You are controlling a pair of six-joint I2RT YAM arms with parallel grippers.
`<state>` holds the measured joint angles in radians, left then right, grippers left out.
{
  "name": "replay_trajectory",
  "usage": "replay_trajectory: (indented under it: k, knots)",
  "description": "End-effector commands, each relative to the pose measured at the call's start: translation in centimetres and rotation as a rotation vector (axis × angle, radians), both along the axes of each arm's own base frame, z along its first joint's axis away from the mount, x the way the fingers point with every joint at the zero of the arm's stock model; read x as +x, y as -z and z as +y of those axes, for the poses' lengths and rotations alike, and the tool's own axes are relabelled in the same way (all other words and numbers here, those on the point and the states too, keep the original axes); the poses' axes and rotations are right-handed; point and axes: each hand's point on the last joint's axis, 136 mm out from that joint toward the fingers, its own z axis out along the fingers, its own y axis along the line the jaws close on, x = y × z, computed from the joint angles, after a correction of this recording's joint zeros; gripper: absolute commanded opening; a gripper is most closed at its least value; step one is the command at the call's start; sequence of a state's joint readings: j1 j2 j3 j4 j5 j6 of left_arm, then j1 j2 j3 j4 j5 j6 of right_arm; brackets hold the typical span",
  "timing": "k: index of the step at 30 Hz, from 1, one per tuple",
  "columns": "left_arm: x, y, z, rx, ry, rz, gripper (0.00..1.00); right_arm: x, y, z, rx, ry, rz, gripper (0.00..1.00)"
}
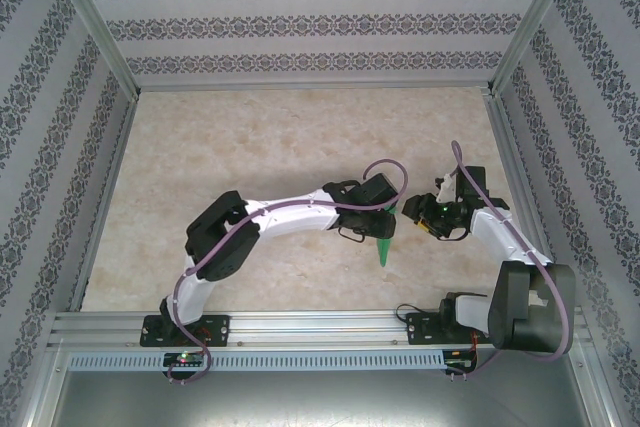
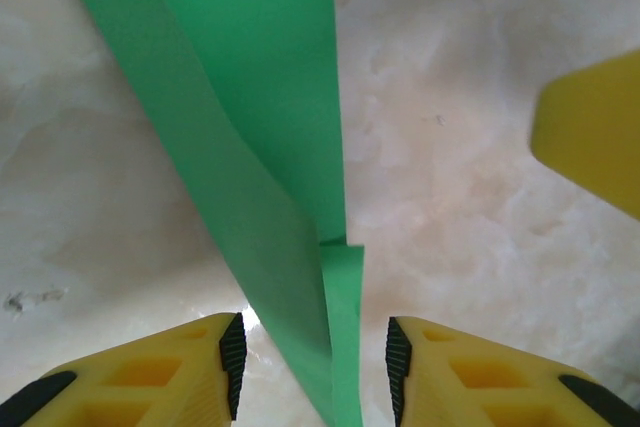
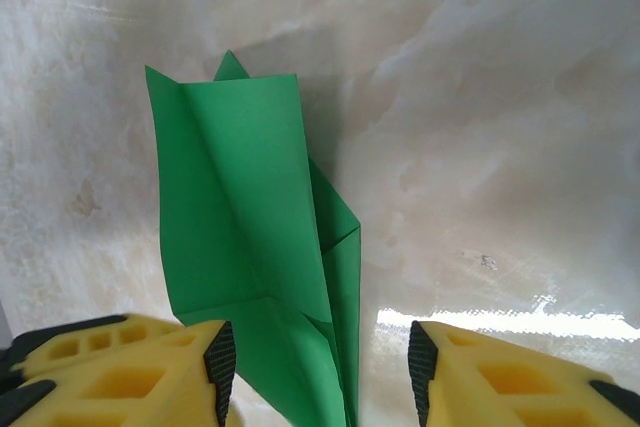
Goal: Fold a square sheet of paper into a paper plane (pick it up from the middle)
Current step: Move a paper plane to the center of the table.
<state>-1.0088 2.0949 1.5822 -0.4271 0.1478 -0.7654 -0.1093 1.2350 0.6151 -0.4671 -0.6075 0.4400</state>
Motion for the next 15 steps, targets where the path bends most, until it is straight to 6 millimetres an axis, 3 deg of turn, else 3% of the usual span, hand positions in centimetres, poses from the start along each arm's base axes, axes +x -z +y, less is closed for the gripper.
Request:
replay_trajectory:
  k: [1, 7, 15]
  knots:
    - [-0.1, 0.4, -0.4, 0.032, -0.013, -0.004, 0.43, 0.1, -0.6, 0.1, 0.011, -0.019, -0.037, 0.51]
    - [0.1, 1.8, 0.4, 0.099, -0.025, -0.005, 0.33, -0.3, -0.1, 0.4, 0.030, -0.025, -0.026, 0.52]
    - [0.4, 0.4, 1.0, 0.043, -0.041, -0.030, 0.16, -0.4, 0.3, 1.8, 0.077, -0.072, -0.012, 0.50]
